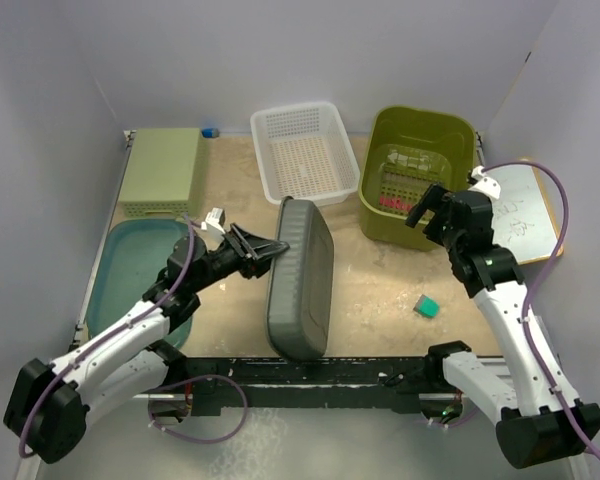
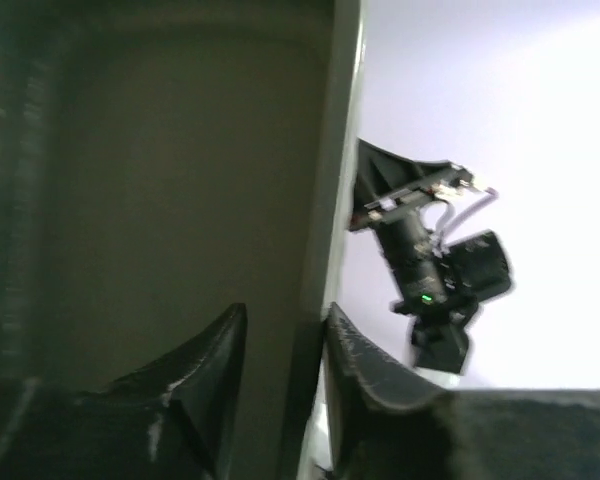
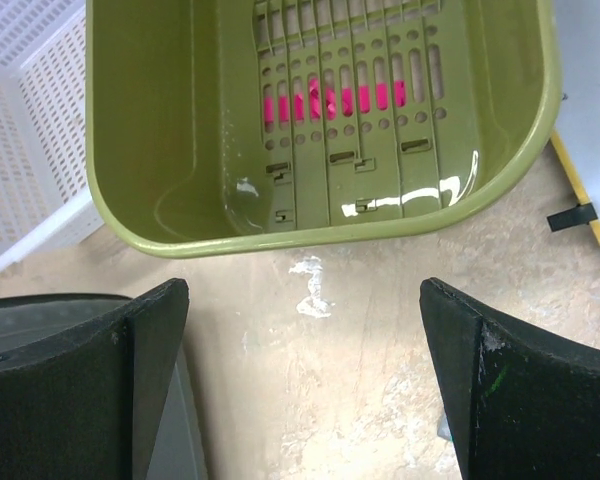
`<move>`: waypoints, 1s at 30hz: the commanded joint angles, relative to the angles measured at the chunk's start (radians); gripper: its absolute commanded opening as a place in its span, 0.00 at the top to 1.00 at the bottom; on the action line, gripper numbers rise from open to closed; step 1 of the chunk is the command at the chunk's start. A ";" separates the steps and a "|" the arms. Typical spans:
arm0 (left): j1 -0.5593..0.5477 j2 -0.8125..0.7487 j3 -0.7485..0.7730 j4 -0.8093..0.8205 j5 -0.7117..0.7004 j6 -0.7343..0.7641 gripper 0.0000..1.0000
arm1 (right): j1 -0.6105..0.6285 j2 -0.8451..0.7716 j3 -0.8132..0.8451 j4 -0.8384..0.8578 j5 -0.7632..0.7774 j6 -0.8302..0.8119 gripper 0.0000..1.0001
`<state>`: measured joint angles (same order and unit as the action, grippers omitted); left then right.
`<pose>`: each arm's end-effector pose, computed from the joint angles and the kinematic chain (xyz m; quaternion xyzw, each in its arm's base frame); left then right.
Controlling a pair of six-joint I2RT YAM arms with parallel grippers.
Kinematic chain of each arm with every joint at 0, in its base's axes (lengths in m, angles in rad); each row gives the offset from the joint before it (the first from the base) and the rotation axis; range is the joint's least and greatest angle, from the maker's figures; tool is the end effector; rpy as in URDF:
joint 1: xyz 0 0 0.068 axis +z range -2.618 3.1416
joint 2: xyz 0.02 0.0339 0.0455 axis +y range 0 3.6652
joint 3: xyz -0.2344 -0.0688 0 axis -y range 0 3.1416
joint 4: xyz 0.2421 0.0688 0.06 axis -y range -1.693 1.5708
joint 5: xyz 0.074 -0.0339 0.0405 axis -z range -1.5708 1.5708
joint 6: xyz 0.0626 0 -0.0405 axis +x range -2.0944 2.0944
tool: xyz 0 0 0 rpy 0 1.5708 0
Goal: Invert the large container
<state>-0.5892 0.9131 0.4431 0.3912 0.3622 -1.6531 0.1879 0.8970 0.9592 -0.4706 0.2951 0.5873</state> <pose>0.1971 -0.1584 0.2324 -0.2611 0.6846 -0.6587 0.1710 0.2338 0.0259 0.3184 0.2431 0.7943 0.0915 0.5492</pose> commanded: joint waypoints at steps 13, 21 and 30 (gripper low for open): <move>0.086 0.126 0.464 -1.250 -0.475 0.733 0.45 | 0.032 0.012 -0.170 0.228 -0.434 -0.036 0.00; 0.086 0.138 0.648 -1.297 -0.633 0.800 0.40 | 0.036 -0.001 -0.319 0.138 -0.574 0.017 0.00; 0.086 0.199 0.825 -1.255 -0.781 0.852 0.39 | 0.222 -0.026 -0.608 0.518 -0.839 0.333 0.00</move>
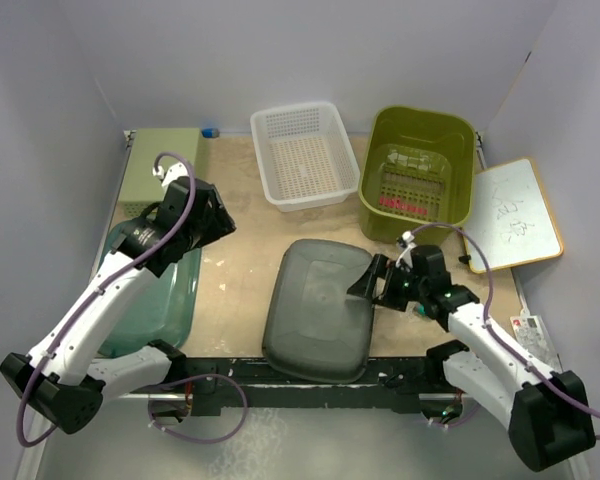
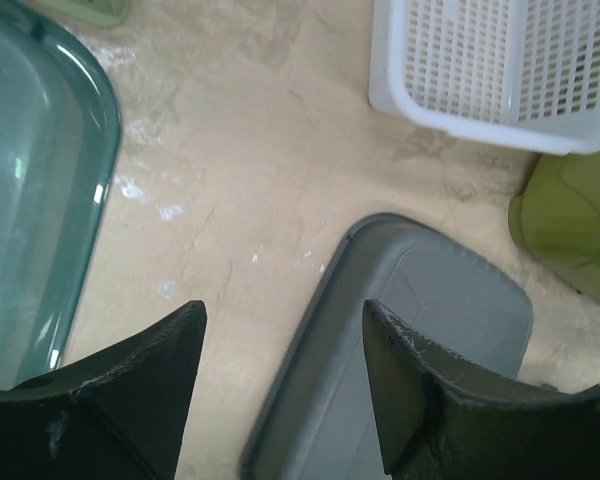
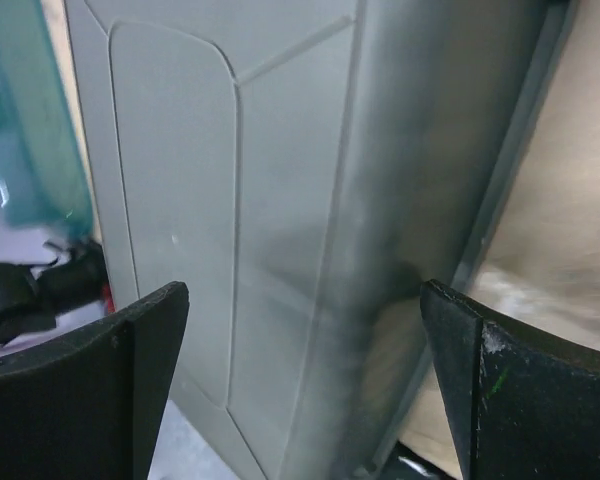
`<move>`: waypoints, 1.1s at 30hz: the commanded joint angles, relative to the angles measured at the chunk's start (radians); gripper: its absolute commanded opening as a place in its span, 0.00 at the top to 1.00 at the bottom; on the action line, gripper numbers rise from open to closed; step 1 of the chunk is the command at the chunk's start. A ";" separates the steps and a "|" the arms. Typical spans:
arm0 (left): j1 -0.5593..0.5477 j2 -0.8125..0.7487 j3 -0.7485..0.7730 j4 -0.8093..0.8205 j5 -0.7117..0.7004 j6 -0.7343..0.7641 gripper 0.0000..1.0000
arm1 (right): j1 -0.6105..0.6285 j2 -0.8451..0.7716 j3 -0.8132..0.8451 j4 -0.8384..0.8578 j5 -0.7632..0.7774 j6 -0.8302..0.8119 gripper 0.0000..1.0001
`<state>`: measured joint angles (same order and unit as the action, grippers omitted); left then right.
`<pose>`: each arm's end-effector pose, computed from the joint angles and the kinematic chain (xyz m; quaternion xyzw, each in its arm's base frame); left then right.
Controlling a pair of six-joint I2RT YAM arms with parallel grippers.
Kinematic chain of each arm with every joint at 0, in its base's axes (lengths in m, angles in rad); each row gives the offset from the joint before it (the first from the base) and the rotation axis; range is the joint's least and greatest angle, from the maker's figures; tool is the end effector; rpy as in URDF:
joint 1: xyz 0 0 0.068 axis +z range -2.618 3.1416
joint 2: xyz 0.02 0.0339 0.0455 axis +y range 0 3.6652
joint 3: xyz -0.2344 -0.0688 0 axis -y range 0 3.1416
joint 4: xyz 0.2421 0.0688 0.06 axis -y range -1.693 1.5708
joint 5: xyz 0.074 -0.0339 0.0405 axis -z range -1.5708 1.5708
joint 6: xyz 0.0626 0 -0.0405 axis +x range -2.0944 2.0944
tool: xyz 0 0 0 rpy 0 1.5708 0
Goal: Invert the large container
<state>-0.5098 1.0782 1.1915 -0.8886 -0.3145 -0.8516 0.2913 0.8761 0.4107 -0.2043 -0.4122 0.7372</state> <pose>0.2174 -0.0994 0.3136 -0.2146 0.8870 -0.1286 0.3882 0.1999 0.0861 0.1570 0.1079 0.8791 0.3701 0.2805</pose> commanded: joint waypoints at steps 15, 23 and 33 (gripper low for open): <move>0.007 0.164 0.144 0.145 -0.054 0.068 0.39 | 0.445 0.572 0.278 0.674 -0.074 0.158 0.00; 0.007 0.315 0.247 0.184 -0.028 0.125 0.39 | 0.396 0.434 0.401 0.283 0.070 -0.074 0.00; 0.005 0.799 0.607 0.283 0.084 0.135 0.41 | 0.239 0.081 0.485 -0.162 0.739 -0.256 0.00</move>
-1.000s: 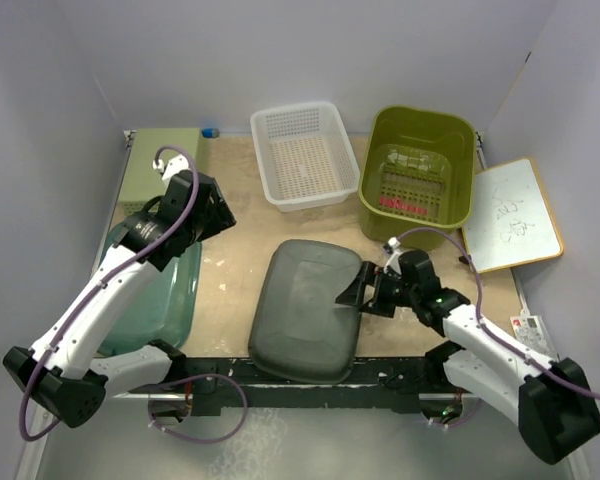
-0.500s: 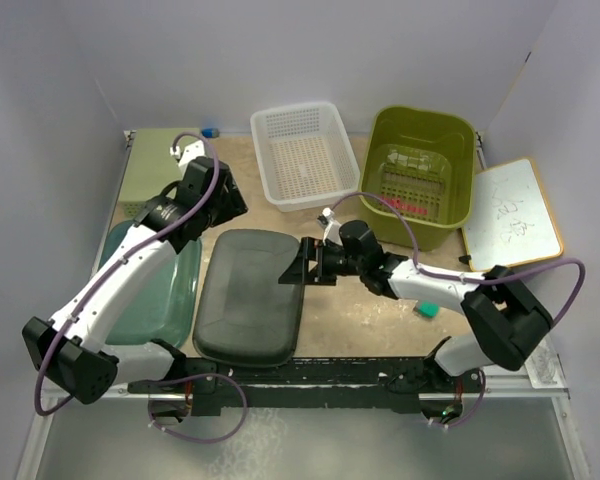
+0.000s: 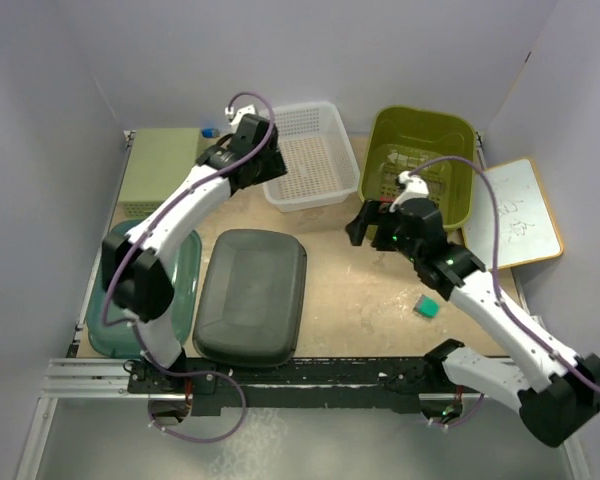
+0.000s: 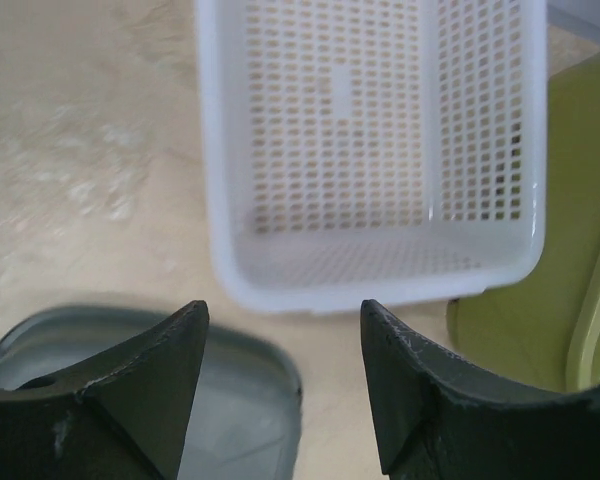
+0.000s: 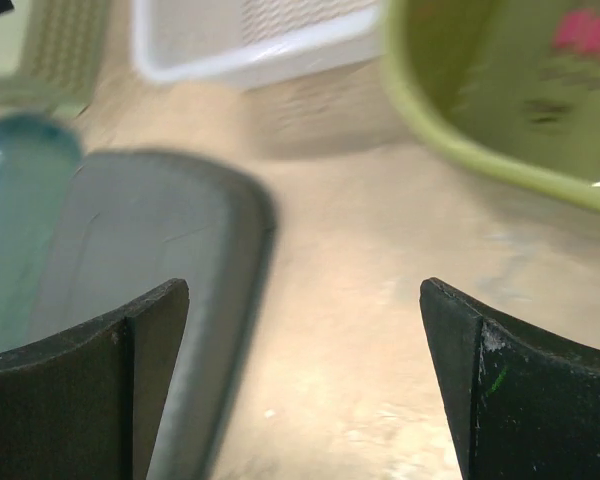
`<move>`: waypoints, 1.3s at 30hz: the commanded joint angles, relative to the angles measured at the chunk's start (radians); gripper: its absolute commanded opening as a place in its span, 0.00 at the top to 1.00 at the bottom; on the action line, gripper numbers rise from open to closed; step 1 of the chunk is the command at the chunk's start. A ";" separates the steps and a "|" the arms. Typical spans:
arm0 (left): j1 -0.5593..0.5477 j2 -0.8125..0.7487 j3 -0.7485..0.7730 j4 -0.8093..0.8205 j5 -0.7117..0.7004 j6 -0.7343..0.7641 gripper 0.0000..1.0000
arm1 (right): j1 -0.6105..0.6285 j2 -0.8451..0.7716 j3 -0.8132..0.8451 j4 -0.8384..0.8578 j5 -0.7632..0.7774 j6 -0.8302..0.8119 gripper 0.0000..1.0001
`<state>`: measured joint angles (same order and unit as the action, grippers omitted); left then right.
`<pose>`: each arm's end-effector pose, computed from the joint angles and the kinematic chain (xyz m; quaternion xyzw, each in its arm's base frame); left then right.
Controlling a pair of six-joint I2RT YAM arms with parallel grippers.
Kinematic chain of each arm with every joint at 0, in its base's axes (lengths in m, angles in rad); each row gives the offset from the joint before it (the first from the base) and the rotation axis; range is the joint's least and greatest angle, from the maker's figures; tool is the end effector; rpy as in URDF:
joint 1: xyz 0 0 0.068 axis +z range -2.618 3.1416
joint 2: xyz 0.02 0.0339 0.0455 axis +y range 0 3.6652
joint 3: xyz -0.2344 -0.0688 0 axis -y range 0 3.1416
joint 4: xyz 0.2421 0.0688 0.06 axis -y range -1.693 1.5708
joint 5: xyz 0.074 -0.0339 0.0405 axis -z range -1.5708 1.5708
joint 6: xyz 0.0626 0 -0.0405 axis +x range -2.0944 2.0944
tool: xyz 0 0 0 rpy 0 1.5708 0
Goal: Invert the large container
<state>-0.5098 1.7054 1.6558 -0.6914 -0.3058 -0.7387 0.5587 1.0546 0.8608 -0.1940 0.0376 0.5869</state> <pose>0.3539 -0.1762 0.3035 -0.1643 0.8916 -0.1198 0.4047 0.2385 0.1463 0.2780 0.0222 0.8297 0.2890 0.4770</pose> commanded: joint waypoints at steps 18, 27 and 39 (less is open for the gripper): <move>0.272 0.406 0.181 0.099 0.152 0.092 0.42 | -0.031 -0.116 0.101 -0.260 0.349 -0.129 0.00; 0.254 0.303 0.224 0.139 0.189 0.186 0.41 | -0.031 -0.049 0.122 -0.236 0.292 -0.116 0.00; 0.030 0.387 0.298 0.097 0.272 0.502 0.37 | -0.031 -0.103 0.102 -0.265 0.303 -0.100 0.00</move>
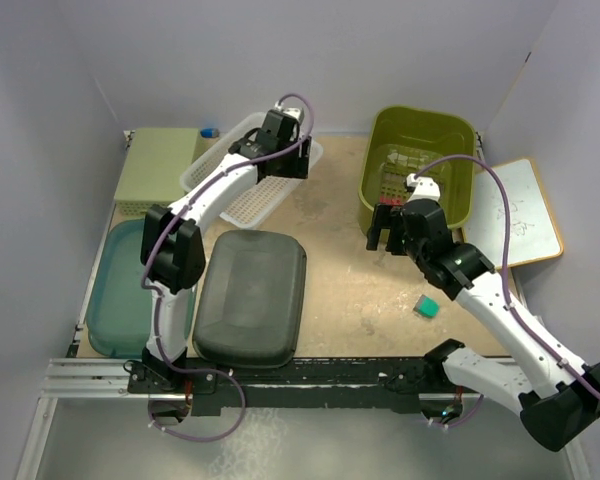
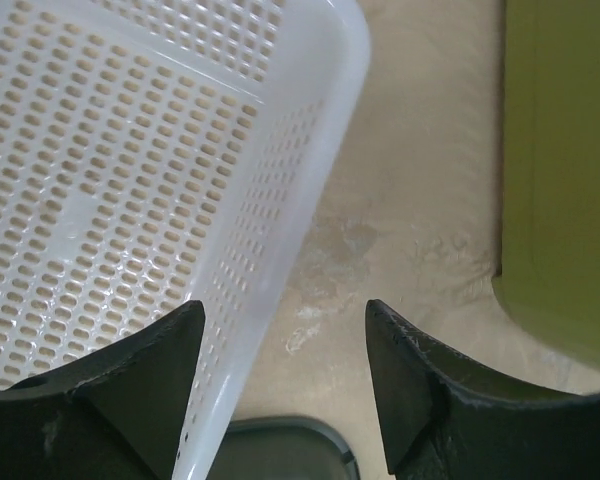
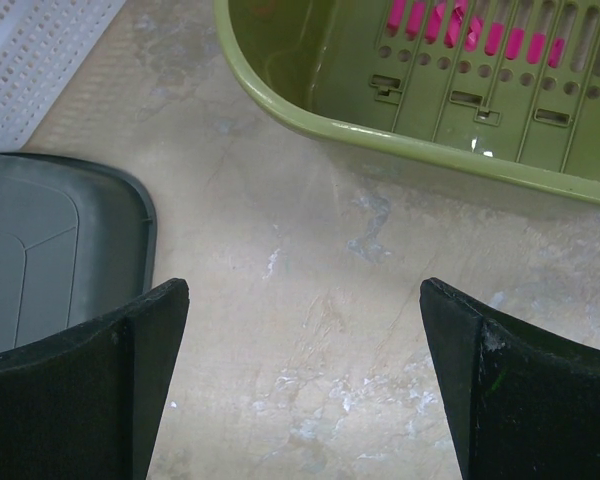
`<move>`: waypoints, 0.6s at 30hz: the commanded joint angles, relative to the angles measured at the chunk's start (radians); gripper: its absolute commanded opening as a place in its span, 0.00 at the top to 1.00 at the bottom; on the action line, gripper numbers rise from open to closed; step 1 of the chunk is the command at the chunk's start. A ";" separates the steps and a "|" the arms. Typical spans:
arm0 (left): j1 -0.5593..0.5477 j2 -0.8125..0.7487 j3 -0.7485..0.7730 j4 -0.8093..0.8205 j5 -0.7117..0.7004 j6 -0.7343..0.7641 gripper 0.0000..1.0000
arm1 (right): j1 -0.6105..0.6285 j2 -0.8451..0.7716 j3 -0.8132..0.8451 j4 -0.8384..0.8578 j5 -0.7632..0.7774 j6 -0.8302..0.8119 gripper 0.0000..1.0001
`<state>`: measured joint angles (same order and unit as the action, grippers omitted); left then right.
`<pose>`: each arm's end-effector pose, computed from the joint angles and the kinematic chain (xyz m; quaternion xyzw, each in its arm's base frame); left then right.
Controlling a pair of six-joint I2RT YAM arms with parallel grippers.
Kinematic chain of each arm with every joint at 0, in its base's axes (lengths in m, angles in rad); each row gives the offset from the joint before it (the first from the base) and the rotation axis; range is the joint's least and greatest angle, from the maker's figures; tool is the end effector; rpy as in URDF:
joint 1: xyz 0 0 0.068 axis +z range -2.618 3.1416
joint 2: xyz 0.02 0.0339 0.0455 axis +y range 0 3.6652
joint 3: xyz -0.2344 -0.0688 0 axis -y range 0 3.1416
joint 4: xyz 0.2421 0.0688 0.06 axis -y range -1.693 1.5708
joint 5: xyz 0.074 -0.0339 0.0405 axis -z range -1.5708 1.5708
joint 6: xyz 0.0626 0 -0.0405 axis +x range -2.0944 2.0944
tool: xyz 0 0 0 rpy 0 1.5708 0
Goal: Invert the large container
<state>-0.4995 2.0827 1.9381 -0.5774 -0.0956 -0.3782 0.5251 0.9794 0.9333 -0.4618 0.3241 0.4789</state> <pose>0.4289 -0.2272 0.2523 0.0355 0.9098 -0.1353 0.3908 0.2267 0.1083 0.2920 0.0621 0.8524 0.1187 0.5054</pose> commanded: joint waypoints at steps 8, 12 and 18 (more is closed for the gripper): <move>0.011 0.072 0.021 -0.098 0.040 0.213 0.38 | 0.003 -0.016 0.028 0.009 -0.010 0.023 0.00; 0.012 0.116 0.032 -0.137 0.064 0.221 0.46 | 0.003 -0.020 0.026 0.008 -0.014 0.026 0.00; 0.004 0.125 0.092 -0.164 0.078 0.163 0.93 | 0.003 -0.032 0.022 0.009 -0.009 0.027 0.00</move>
<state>-0.4919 2.2204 1.9400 -0.7158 -0.0326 -0.1852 0.5251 0.9672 0.9333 -0.4664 0.3191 0.4942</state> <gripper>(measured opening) 0.255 0.998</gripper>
